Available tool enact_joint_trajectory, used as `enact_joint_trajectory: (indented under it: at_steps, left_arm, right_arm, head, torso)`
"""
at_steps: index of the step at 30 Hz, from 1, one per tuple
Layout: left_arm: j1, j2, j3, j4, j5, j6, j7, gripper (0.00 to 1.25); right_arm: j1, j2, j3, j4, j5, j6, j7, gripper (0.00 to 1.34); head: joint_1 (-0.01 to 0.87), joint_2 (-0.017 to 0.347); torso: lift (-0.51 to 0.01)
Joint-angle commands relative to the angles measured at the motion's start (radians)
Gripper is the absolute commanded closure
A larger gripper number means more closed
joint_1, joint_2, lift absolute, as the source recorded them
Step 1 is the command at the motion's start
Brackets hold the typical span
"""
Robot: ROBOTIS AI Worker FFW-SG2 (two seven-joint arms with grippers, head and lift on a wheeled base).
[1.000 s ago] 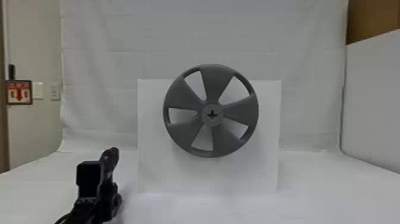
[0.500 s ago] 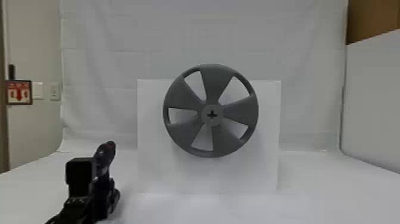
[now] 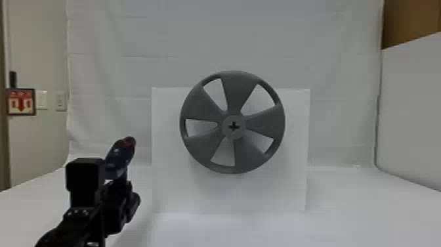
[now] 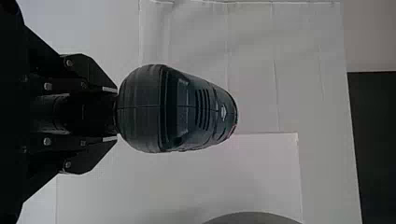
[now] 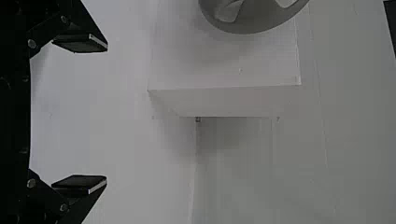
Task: Grasp the drill and bring into the middle of wheel
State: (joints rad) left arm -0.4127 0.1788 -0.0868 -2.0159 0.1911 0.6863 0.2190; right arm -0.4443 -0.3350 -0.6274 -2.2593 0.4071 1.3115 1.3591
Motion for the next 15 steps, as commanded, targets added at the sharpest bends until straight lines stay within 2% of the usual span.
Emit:
enact_joint_trajectory:
  at_steps: [1,7,15]
  left_arm:
    - [0.020,0.019,-0.021,-0.081,0.013,0.012,0.000,1.18]
    - [0.040,0.044,-0.067,-0.172,-0.006,0.012,0.000,1.18]
    - [0.061,0.076,-0.122,-0.247,0.019,0.015,0.000,1.18]
  right_arm:
    - [0.001,0.001,-0.005,0.000,-0.001,0.002,0.008,0.28]
    - [0.001,0.001,-0.011,-0.005,-0.001,0.005,0.008,0.28]
    - [0.001,0.004,-0.012,-0.005,0.001,0.006,0.008,0.28]
  head:
    - [0.054,0.031]
    - [0.054,0.031]
    - [0.054,0.031]
  torso:
    - [-0.403]
    - [-0.403]
    - [-0.403]
